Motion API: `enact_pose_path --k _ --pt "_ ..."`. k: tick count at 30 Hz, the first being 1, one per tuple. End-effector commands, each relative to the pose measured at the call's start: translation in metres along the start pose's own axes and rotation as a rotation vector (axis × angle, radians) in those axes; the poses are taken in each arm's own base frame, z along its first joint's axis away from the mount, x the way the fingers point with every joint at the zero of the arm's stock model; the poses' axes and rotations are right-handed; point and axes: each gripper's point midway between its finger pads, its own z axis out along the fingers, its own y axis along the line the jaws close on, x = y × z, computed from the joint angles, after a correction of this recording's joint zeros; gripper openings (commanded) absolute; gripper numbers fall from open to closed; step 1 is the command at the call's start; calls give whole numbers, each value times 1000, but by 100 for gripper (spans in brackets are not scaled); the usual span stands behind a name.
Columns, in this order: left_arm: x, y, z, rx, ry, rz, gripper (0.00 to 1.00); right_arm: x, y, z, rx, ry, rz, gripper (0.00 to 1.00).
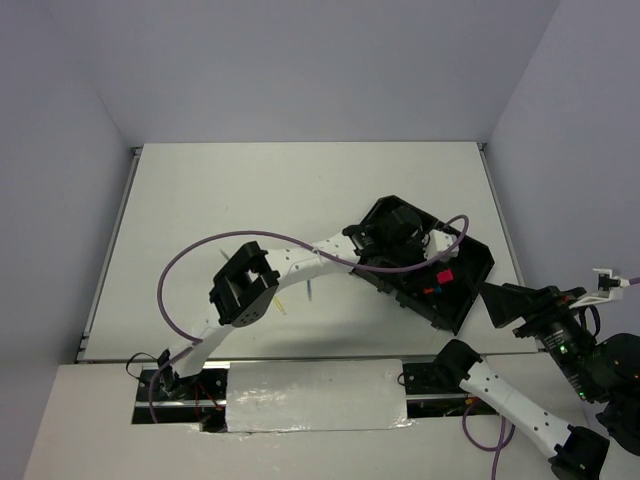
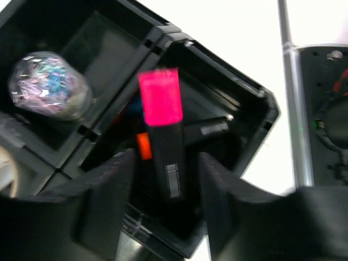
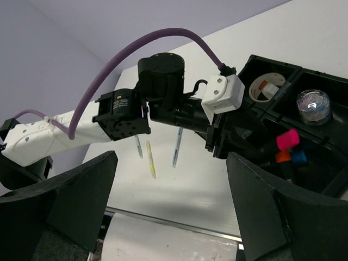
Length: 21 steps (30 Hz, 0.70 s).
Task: Sort the stationery into containers
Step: Place the pen in the storage box.
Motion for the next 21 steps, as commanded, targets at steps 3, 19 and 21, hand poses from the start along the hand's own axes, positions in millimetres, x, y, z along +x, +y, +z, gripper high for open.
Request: enact_pose_path --k 3,19,21 --pt "-39 9 -20 -77 -112 71 70 6 5 11 0 35 -50 89" --pt "-73 110 -335 -1059 -522 -426 99 58 72 87 -254 150 -169 100" --pt "-16 115 -405 -1249 -433 -632 99 100 79 113 -285 278 -184 100"
